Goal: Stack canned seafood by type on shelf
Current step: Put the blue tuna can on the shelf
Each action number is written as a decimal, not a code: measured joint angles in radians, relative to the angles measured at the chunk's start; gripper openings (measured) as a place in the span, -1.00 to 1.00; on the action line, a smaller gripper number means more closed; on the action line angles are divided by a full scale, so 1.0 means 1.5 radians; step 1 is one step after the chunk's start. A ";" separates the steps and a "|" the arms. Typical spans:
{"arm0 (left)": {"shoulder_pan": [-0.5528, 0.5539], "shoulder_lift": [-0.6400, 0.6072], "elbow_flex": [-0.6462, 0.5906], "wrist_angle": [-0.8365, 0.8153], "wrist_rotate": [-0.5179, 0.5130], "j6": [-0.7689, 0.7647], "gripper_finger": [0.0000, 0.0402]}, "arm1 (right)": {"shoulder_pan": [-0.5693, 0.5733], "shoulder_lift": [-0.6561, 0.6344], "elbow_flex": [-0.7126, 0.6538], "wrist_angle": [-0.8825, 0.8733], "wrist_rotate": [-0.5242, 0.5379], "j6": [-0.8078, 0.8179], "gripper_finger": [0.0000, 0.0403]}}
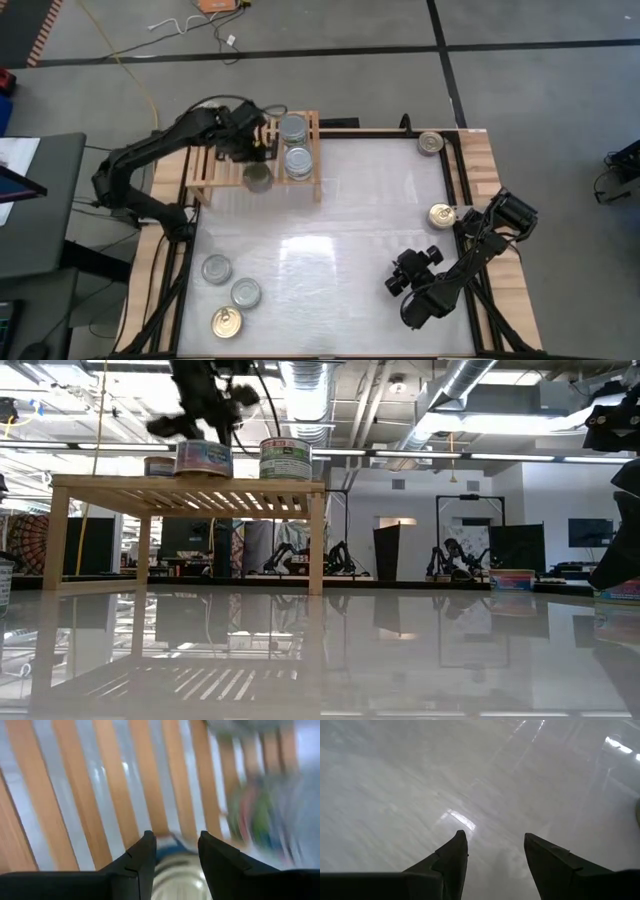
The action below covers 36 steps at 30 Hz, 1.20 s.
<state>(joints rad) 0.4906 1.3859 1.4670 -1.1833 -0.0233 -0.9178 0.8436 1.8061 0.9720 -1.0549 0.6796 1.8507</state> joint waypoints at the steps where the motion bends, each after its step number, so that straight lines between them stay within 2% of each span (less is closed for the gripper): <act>1: -0.023 -0.012 0.000 -0.013 0.003 -0.011 -0.32 | 0.000 0.000 0.000 0.002 0.000 0.000 0.10; 4: -0.089 -0.055 0.000 -0.036 -0.026 -0.050 -0.32 | 0.000 0.000 0.000 0.010 0.000 0.000 0.10; 13: -0.289 -0.172 0.000 -0.003 -0.231 -0.152 -0.32 | 0.000 0.000 0.000 0.034 0.000 0.000 0.10; 18: -0.461 -0.160 -0.007 0.022 -0.392 -0.199 -0.32 | 0.000 0.000 0.000 0.042 0.000 -0.001 0.10; 21: -0.551 -0.127 -0.037 0.054 -0.454 -0.217 -0.32 | 0.000 0.000 0.000 0.046 0.000 -0.001 0.10; 23: -0.597 -0.093 -0.053 0.067 -0.472 -0.220 -0.32 | 0.000 0.000 0.000 0.048 0.000 -0.001 0.10; 28: -0.664 0.002 -0.080 0.065 -0.458 -0.247 -0.32 | 0.000 0.000 0.000 0.058 0.000 -0.014 0.10; 32: -0.680 0.093 -0.087 0.069 -0.429 -0.225 -0.32 | -0.002 0.000 0.000 0.078 0.001 -0.036 0.10; 36: -0.674 0.169 -0.087 0.120 -0.388 -0.198 -0.32 | -0.002 0.000 0.000 0.081 0.001 -0.038 0.10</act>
<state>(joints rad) -0.5209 1.6397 1.3361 -1.0038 -0.6059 -1.2153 0.8413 1.8061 0.9722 -0.9340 0.6804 1.7939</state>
